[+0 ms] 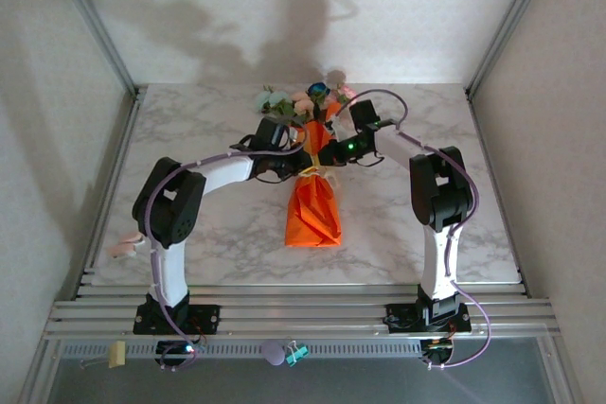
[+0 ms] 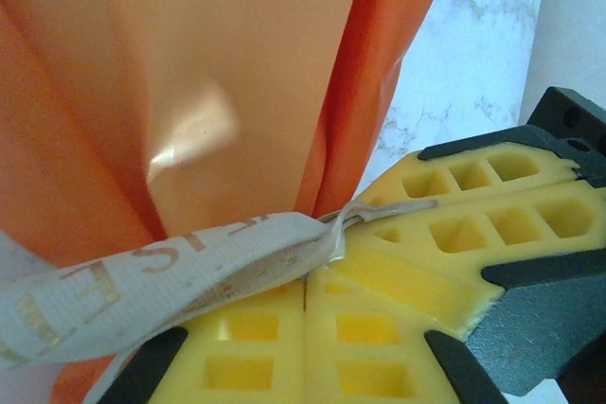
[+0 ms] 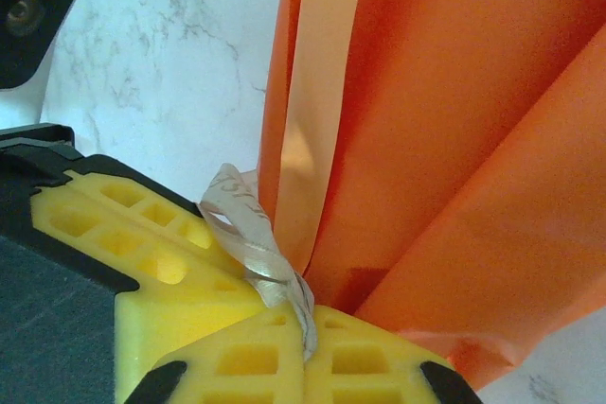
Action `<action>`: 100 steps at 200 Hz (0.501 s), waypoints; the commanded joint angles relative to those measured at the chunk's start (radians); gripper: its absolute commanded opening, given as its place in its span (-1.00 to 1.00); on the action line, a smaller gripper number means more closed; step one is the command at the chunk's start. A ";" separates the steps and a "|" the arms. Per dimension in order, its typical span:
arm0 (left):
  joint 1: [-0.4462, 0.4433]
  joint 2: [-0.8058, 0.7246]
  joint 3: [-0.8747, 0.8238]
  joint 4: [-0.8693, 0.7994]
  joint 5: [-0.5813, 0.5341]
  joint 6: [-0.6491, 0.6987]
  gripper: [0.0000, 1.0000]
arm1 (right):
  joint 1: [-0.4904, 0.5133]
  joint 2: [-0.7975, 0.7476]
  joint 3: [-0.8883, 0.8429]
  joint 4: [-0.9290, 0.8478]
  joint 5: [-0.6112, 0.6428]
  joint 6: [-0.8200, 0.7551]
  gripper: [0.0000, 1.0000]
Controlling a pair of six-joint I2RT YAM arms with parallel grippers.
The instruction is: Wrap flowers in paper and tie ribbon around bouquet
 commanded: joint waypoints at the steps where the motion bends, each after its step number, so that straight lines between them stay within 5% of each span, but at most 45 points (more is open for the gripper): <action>1: 0.013 -0.055 -0.043 0.016 0.039 -0.048 -1.00 | 0.005 -0.082 -0.049 0.061 0.098 0.021 -0.77; 27: 0.016 -0.071 -0.066 0.035 0.044 -0.061 -1.00 | 0.004 -0.151 -0.122 0.139 0.144 0.070 -0.49; 100: 0.016 -0.063 -0.064 0.027 0.030 -0.068 -1.00 | 0.004 -0.238 -0.210 0.238 0.227 0.166 -0.31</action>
